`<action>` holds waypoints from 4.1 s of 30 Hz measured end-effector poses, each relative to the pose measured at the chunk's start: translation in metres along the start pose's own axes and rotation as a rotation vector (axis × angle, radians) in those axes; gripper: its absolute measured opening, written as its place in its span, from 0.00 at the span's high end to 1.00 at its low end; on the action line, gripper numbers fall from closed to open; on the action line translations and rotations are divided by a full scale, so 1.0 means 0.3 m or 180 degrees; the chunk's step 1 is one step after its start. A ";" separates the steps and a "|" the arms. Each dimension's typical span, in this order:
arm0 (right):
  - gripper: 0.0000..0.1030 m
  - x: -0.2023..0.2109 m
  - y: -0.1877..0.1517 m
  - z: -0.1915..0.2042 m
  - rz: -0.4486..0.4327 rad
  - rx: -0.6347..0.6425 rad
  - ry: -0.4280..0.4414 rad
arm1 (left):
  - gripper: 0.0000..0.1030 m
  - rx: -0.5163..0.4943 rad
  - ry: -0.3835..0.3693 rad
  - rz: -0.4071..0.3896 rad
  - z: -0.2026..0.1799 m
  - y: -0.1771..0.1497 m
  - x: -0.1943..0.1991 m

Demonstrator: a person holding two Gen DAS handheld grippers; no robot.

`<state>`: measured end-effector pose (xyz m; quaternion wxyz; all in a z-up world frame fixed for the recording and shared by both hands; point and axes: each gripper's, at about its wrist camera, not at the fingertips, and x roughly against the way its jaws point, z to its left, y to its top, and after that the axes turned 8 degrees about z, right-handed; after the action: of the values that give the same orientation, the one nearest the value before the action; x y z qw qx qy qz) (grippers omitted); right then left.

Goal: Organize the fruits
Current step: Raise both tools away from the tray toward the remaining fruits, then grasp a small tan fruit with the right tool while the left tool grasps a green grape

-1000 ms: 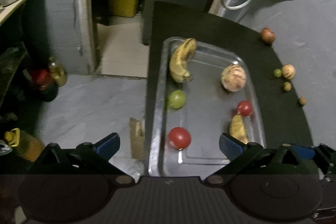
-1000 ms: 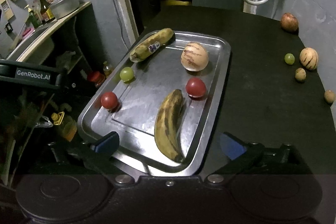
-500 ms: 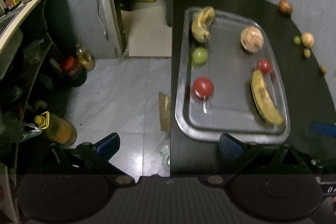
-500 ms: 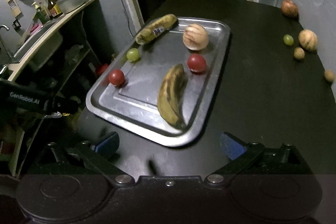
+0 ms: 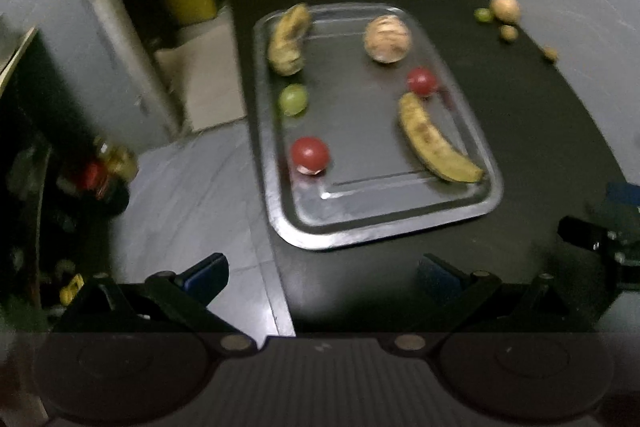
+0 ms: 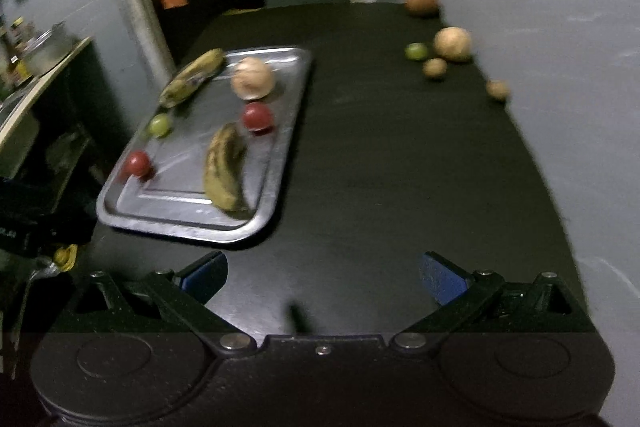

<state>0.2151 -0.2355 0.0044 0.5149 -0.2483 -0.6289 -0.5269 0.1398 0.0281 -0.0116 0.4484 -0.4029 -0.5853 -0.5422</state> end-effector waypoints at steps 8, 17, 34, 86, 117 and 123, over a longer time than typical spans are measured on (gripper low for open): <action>0.01 0.207 -0.082 0.017 -0.0193 -0.0380 -0.0581 | 0.01 -0.0378 -0.0333 -0.0197 0.024 -0.030 0.065; 0.01 0.451 -0.126 0.141 -0.0578 -0.0443 -0.1115 | 0.01 -0.0560 -0.0736 -0.0337 0.071 -0.131 0.108; 0.01 0.858 0.051 0.282 -0.1723 0.0256 -0.1532 | 0.01 -0.0685 -0.0860 -0.1146 0.182 0.020 0.385; 0.33 -0.450 0.613 -0.358 -0.0610 0.0264 -0.0462 | 0.01 -0.0439 -0.0857 -0.0632 -0.447 1.012 -0.405; 0.71 -0.564 0.637 -0.383 -0.0505 0.0145 -0.0377 | 0.62 -0.0690 -0.1321 -0.0302 -0.583 1.101 -0.599; 0.72 -0.562 0.631 -0.385 -0.0499 0.0120 -0.0370 | 0.74 -0.0687 -0.1406 -0.0248 -0.591 1.107 -0.605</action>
<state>0.4800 -0.2418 -0.0819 0.4394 -0.2188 -0.6851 -0.5383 0.5230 -0.1169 -0.0936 0.2427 -0.5343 -0.6229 -0.5172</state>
